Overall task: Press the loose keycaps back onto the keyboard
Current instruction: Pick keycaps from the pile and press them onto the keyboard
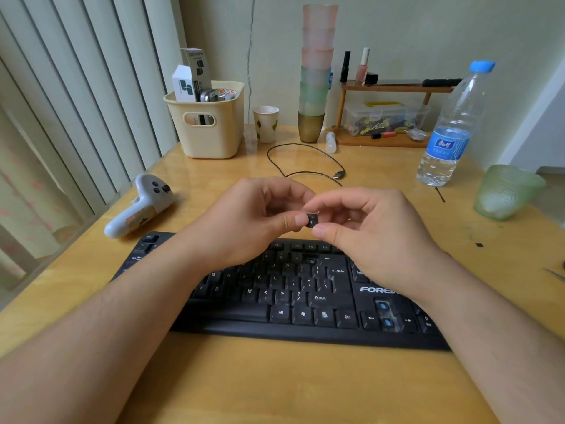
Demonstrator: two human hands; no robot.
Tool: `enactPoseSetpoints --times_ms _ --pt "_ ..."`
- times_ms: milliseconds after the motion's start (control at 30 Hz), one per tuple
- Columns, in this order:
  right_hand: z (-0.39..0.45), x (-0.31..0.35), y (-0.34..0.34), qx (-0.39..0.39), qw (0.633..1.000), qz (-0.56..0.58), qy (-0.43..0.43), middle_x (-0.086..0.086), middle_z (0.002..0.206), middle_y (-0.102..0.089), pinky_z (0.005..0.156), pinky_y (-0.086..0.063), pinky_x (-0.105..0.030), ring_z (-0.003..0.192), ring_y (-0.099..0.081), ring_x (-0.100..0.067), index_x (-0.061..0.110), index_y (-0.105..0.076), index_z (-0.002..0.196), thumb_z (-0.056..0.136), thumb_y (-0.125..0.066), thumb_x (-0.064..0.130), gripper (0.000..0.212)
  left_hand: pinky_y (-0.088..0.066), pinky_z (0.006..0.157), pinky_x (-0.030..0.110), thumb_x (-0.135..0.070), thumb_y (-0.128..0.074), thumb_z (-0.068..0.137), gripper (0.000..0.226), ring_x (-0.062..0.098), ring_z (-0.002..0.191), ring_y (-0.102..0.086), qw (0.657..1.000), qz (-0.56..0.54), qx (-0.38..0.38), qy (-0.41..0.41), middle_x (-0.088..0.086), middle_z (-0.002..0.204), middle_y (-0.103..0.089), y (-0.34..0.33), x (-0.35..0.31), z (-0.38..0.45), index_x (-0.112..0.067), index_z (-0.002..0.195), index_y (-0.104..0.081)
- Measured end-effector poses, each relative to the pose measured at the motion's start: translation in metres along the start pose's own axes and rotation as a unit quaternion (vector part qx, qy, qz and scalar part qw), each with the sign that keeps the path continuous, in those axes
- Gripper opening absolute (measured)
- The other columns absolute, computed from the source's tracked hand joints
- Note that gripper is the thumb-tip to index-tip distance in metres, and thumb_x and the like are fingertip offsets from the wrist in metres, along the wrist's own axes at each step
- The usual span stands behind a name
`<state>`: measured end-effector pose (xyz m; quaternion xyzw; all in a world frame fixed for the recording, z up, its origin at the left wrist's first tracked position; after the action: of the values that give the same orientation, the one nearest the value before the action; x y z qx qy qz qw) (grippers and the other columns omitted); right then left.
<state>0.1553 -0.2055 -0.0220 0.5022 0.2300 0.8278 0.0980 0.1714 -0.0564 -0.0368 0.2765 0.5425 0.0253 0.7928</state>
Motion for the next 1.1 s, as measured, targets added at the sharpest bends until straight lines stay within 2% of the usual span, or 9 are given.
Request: enactPoseSetpoints --times_ms 133,233,300,400,467,633,733,900,1100 --pt "0.0 0.003 -0.001 0.001 0.997 -0.074 0.034 0.016 0.086 -0.066 0.071 -0.048 -0.014 0.078 -0.063 -0.008 0.046 -0.079 0.102 0.083 -0.084 0.013 0.039 -0.052 0.071 0.025 -0.02 -0.075 0.093 0.028 0.011 0.077 -0.065 1.0 -0.012 -0.005 0.022 0.006 0.096 -0.079 0.002 0.0 0.0 -0.022 0.119 -0.065" --pt "0.0 0.003 0.001 -0.008 0.995 -0.09 0.046 0.015 0.087 -0.066 0.073 -0.052 -0.02 0.081 -0.064 -0.011 0.047 -0.078 0.103 0.083 -0.085 0.016 0.038 -0.045 0.062 0.015 -0.024 -0.076 0.09 0.036 0.005 0.067 -0.062 0.999 -0.026 -0.015 0.025 0.005 0.096 -0.08 0.004 -0.003 -0.001 -0.019 0.122 -0.063" --pt "-0.001 0.004 0.002 -0.012 0.994 -0.09 0.053 0.014 0.086 -0.067 0.073 -0.054 -0.022 0.082 -0.065 -0.011 0.044 -0.079 0.103 0.082 -0.085 0.016 0.035 -0.044 0.059 0.017 -0.025 -0.076 0.092 0.032 0.006 0.063 -0.058 0.999 -0.022 -0.019 0.025 0.003 0.095 -0.08 0.003 -0.004 -0.001 -0.021 0.121 -0.063" --pt "0.0 0.006 0.002 -0.02 0.993 -0.098 0.067 0.009 0.087 -0.068 0.071 -0.055 -0.027 0.082 -0.065 -0.014 0.039 -0.08 0.103 0.082 -0.084 0.017 0.03 -0.05 0.065 0.032 -0.027 -0.074 0.095 0.025 0.012 0.07 -0.059 0.999 -0.018 -0.025 0.022 0.002 0.092 -0.08 0.001 -0.002 -0.001 -0.024 0.118 -0.064" --pt "0.0 0.006 0.002 -0.024 0.991 -0.107 0.073 0.007 0.085 -0.067 0.07 -0.054 -0.033 0.079 -0.063 -0.016 0.038 -0.079 0.101 0.084 -0.083 0.016 0.028 -0.056 0.078 0.043 -0.023 -0.073 0.096 0.022 0.016 0.078 -0.063 0.999 -0.018 -0.023 0.024 0.004 0.092 -0.079 -0.001 -0.001 -0.001 -0.024 0.117 -0.065" --pt "0.001 -0.004 0.008 -0.037 0.996 -0.077 0.036 0.009 0.079 -0.074 0.076 -0.06 -0.042 0.076 -0.072 -0.012 0.041 -0.079 0.092 0.089 -0.079 0.016 0.025 -0.059 0.093 0.038 -0.007 -0.074 0.094 0.034 0.021 0.098 -0.074 0.999 -0.01 0.002 0.034 -0.003 0.099 -0.08 -0.005 0.001 -0.001 -0.024 0.12 -0.061" --pt "0.001 -0.009 0.005 -0.015 0.998 -0.062 0.002 0.009 0.077 -0.075 0.076 -0.062 -0.046 0.071 -0.075 -0.01 0.036 -0.076 0.092 0.091 -0.078 0.015 0.022 -0.058 0.091 0.043 -0.012 -0.075 0.094 0.029 0.017 0.09 -0.073 0.999 0.007 -0.006 0.037 -0.001 0.098 -0.079 -0.004 0.003 -0.001 -0.025 0.116 -0.062" --pt "-0.001 -0.008 0.004 0.008 0.993 -0.119 -0.014 0.014 0.078 -0.074 0.077 -0.061 -0.037 0.072 -0.071 -0.003 0.035 -0.076 0.09 0.087 -0.082 0.021 0.016 -0.058 0.094 0.047 -0.022 -0.075 0.095 0.019 0.01 0.087 -0.071 0.997 0.056 0.005 0.052 -0.005 0.095 -0.078 -0.002 0.008 -0.001 -0.031 0.109 -0.067" --pt "0.003 -0.018 -0.001 0.038 0.986 -0.14 -0.085 0.022 0.076 -0.071 0.069 -0.053 -0.026 0.071 -0.065 0.0 0.037 -0.075 0.08 0.084 -0.083 0.031 0.01 -0.057 0.093 0.04 -0.025 -0.077 0.093 0.026 0.007 0.084 -0.071 0.993 0.1 0.038 0.052 -0.012 0.092 -0.079 -0.011 0.008 -0.001 -0.034 0.112 -0.061"
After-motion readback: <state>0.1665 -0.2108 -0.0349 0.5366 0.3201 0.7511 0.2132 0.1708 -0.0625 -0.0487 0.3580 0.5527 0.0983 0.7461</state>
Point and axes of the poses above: each hand's wrist, its own z-axis towards the middle knuckle, its own y-axis out of the back of the hand, x = y × z, the point moved 9 cm from there along z, towards the middle knuckle
